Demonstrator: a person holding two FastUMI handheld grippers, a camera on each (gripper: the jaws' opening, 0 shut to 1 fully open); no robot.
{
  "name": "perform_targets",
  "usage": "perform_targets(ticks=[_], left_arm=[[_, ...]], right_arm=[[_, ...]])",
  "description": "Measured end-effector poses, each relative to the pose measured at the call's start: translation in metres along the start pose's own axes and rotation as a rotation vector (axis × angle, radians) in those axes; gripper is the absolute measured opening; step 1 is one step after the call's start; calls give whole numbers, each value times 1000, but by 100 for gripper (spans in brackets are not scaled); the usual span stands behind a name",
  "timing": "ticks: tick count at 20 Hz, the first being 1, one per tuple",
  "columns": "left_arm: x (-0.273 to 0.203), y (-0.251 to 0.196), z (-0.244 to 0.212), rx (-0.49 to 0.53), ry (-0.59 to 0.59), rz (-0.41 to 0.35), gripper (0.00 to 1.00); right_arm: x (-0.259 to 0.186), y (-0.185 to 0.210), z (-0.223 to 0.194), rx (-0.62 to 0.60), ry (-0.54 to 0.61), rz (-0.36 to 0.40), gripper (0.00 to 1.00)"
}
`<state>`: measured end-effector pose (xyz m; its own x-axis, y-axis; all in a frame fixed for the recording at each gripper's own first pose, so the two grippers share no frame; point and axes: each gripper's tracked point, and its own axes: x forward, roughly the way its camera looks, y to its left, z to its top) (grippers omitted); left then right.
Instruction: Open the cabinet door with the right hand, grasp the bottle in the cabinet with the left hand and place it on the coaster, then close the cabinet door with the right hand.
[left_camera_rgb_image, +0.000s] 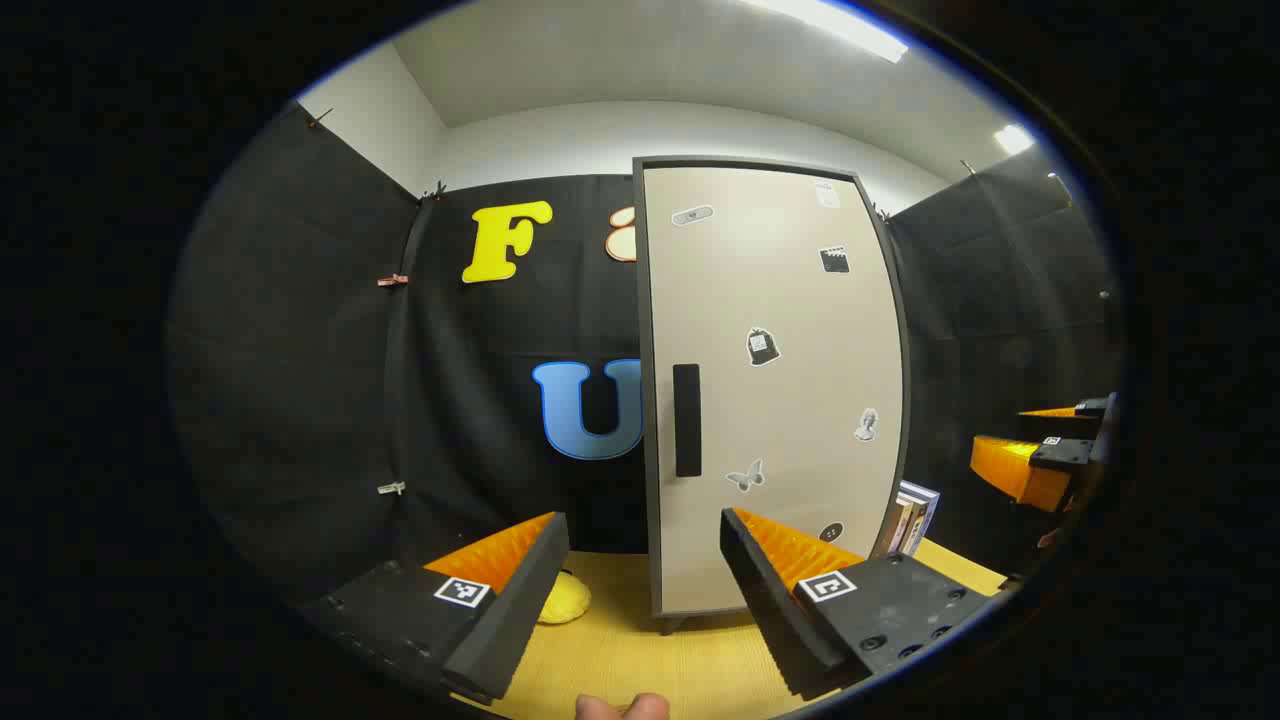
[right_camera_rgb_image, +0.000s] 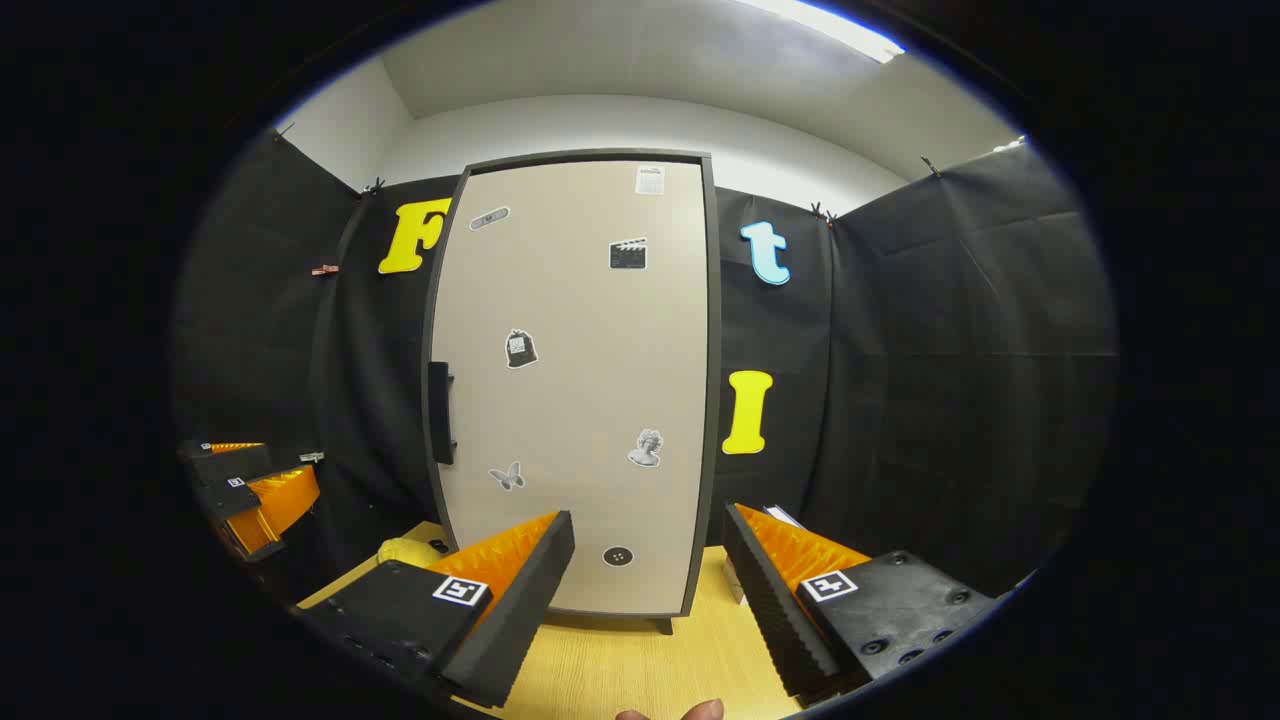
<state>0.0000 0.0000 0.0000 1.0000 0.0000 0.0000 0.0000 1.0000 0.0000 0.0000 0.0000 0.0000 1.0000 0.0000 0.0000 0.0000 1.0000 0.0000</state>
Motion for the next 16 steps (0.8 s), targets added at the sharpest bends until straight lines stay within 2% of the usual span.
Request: perform_targets(ticks=[16], left_arm=[[-4, 11, 9, 42, -29, -10, 96]], right_arm=[[-3, 6, 2, 2, -10, -17, 98]])
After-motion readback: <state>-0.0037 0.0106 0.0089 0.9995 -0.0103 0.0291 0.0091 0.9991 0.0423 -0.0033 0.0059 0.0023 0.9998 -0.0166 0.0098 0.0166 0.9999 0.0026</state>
